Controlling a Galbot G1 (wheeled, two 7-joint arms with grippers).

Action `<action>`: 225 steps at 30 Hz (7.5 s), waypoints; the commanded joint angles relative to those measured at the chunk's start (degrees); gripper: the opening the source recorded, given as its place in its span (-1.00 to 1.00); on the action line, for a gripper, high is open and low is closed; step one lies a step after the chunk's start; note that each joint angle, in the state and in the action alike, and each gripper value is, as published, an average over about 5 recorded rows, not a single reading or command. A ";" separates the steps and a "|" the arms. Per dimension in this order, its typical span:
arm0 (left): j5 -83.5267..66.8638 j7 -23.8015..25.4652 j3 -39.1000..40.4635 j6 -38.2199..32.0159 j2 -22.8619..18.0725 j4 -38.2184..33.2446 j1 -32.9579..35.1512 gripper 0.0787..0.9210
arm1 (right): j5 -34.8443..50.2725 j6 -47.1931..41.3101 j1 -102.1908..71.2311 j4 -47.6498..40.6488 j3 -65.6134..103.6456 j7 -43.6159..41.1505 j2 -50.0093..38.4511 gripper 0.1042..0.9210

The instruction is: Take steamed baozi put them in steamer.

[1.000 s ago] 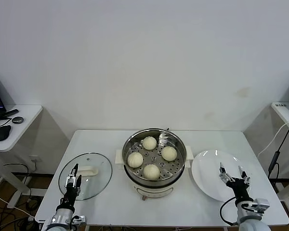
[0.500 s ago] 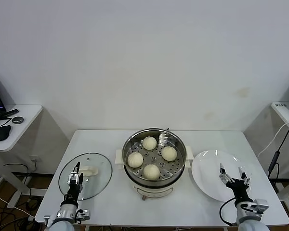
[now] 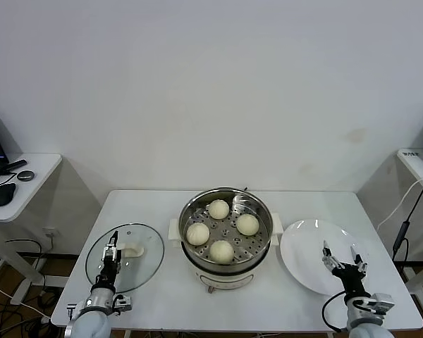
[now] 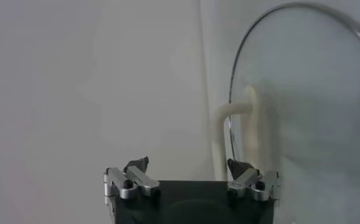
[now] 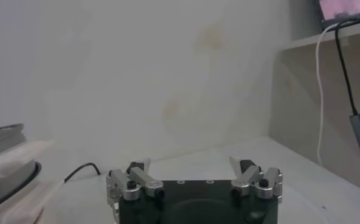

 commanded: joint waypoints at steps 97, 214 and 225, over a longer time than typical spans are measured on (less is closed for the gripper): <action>10.06 43.05 36.91 36.37 -12.53 -34.81 -15.85 -0.79 | -5.25 -1.79 -1.84 3.01 -0.65 -0.57 3.58 0.76; -71.72 8.67 -6.66 -2.55 -10.19 -39.55 28.92 0.77 | -15.22 3.12 -8.81 6.76 -7.51 -1.62 4.63 0.76; -76.15 11.55 -3.85 4.22 -10.27 -39.09 32.46 0.77 | -18.65 -3.02 -15.28 12.15 -9.30 3.34 2.49 0.76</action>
